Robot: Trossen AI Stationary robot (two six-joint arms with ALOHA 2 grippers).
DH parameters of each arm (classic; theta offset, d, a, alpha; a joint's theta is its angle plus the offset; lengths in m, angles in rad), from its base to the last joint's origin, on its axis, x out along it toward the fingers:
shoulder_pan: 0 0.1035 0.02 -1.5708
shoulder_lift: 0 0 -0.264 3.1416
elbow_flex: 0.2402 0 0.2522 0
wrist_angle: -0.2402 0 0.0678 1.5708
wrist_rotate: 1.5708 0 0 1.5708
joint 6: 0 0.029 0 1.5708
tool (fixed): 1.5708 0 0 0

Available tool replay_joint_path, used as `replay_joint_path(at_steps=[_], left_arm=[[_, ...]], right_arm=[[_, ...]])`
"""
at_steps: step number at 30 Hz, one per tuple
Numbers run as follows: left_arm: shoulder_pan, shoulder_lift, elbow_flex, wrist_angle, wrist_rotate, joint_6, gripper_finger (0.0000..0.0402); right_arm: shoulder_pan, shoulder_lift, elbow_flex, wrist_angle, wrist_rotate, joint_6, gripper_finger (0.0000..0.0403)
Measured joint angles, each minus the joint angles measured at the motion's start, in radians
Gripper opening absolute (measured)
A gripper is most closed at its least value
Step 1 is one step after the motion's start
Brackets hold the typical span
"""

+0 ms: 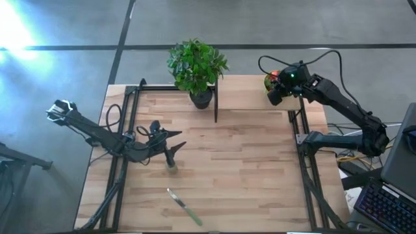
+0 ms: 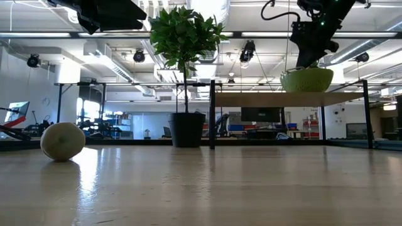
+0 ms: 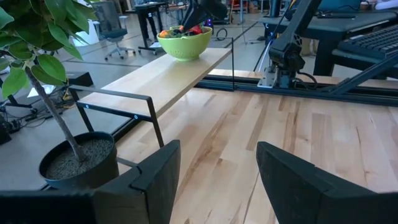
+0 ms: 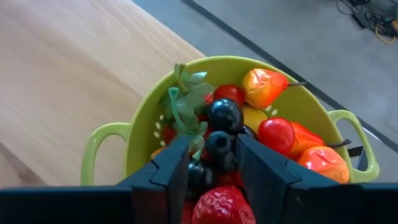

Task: Pick & Place Fruit
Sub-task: Put the kiwi into the green strainer bowl on the shelf

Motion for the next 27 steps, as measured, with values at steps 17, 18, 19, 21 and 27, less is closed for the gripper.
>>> replay_joint_path(at_steps=[17,18,19,21,27], left_arm=[[0.000,0.000,0.000,-0.041,0.074,-0.044,0.0218],[0.000,0.000,0.000,-0.050,0.123,-0.007,0.0218],[-0.002,0.000,0.003,-0.072,0.184,0.040,0.0218],[-0.007,0.000,0.010,-0.123,0.311,0.122,0.0218],[-0.009,0.002,0.068,-0.345,0.452,0.155,0.0218]], right_arm=[[0.231,-0.073,0.031,0.018,-0.052,-0.031,0.0137],[0.259,-0.078,0.026,0.019,-0.052,-0.023,0.0132],[0.288,-0.081,0.020,0.019,-0.052,-0.012,0.0126],[0.349,-0.082,0.013,0.019,-0.052,0.000,0.0115],[0.512,-0.078,0.010,0.023,-0.052,0.034,0.0086]])
